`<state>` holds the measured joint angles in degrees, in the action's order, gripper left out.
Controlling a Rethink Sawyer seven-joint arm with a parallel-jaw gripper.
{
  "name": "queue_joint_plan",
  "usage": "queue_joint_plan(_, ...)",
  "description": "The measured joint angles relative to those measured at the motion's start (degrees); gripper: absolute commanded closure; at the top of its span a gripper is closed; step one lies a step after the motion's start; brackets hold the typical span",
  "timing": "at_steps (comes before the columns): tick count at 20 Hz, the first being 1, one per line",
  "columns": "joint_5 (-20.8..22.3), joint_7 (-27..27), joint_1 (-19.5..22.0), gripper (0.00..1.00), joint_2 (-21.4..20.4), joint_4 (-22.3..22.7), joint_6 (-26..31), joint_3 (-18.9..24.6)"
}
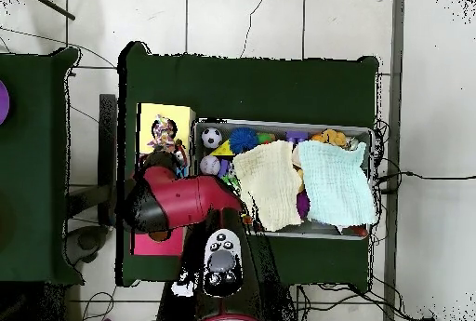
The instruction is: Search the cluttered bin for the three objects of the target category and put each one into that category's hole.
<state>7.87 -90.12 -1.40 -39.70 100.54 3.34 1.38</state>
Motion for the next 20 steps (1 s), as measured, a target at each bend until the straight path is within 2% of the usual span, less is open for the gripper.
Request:
queue_joint_plan(8, -1.6, 0.0, 3.9, 0.00, -4.7, 1.5, 7.5, 3.0)
queue_joint_plan(10, -2.8, 0.0, 5.7, 0.00, -6.6, 1.9, 10.9, 4.4)
queue_joint_plan(15, -4.6, 0.0, 7.8, 0.00, -9.1, 2.6, 13.5, 6.5)
queue_joint_plan(20, -6.0, 0.0, 9.6, 0.00, -11.3, 2.9, 13.6, 9.6)
